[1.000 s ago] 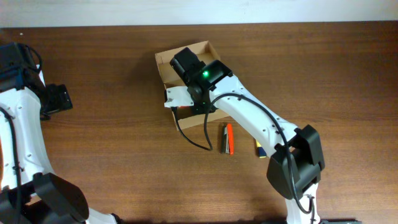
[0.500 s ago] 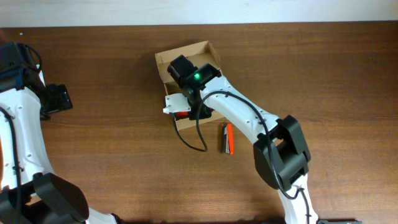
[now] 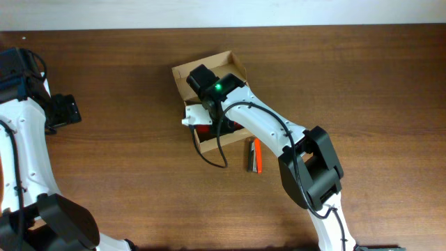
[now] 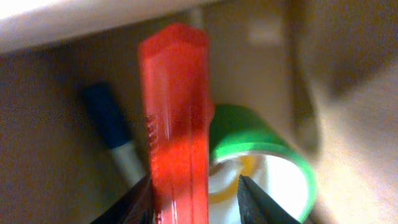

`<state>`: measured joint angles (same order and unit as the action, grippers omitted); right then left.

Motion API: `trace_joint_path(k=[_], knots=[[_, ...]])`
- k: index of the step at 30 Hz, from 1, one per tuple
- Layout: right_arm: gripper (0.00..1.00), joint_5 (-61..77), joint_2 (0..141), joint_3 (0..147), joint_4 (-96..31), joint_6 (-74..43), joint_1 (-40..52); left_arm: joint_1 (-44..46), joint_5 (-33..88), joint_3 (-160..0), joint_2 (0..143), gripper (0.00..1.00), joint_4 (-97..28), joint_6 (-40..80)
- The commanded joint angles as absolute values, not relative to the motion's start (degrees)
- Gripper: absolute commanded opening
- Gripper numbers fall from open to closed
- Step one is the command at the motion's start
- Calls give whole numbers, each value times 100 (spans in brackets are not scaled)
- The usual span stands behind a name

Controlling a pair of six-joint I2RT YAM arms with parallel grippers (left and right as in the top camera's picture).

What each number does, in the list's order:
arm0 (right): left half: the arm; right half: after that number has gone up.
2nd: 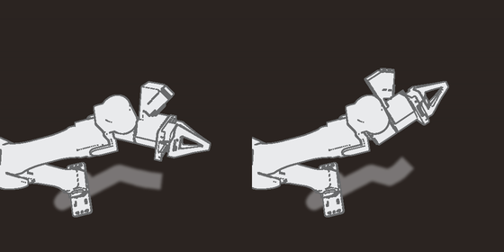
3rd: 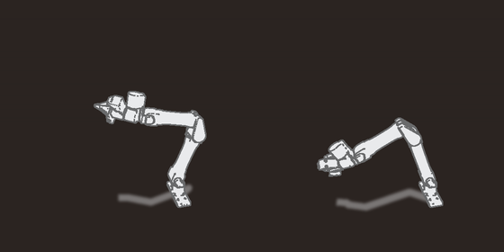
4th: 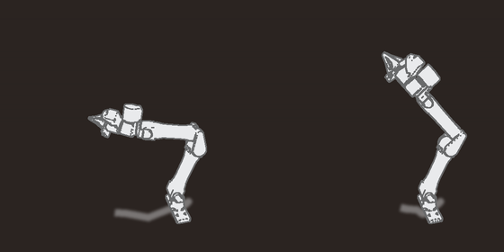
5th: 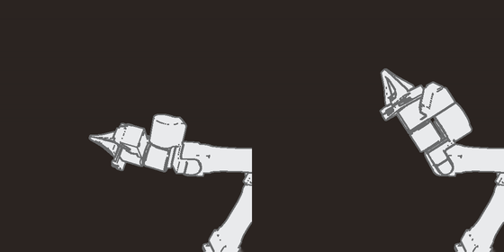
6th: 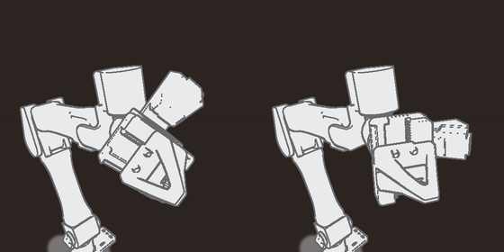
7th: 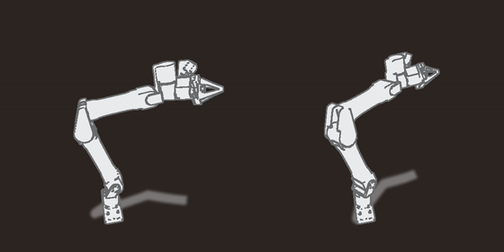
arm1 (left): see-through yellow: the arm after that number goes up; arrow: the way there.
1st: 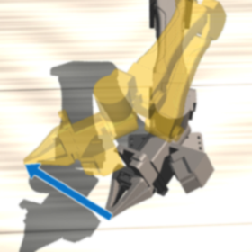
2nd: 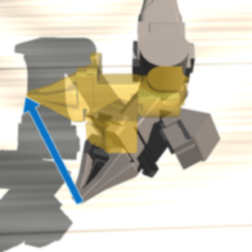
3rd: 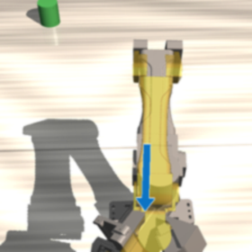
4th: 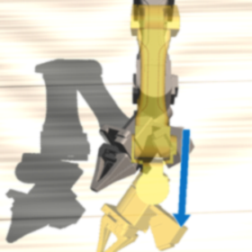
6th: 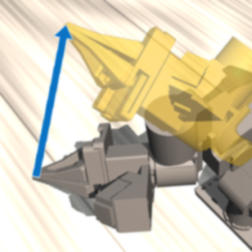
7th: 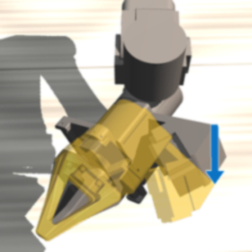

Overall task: Pack container
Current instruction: 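Carry the orange cutter into the box and release it, then move the right gripper over the yellow highlighter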

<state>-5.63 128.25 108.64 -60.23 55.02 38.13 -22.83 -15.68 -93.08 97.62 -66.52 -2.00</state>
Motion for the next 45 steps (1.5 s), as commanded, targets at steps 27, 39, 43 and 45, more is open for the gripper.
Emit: trace_joint_path(k=[27, 39, 43, 45], knots=[[86, -969, 11970, 12055, -6121, 1352, 3026, -2303, -1544, -9271, 9675, 100, -6639, -287], [51, -974, 9981, 11686, -7037, -764, 1584, -2303, -1544, -9271, 9675, 100, -6639, -287], [56, -972, 9559, 10753, -7225, -1055, 1181, -2303, -1544, -9271, 9675, 100, -6641, -287], [57, -972, 9332, 9998, -7120, -1262, 1068, -2303, -1544, -9271, 9675, 100, -6641, -287]])
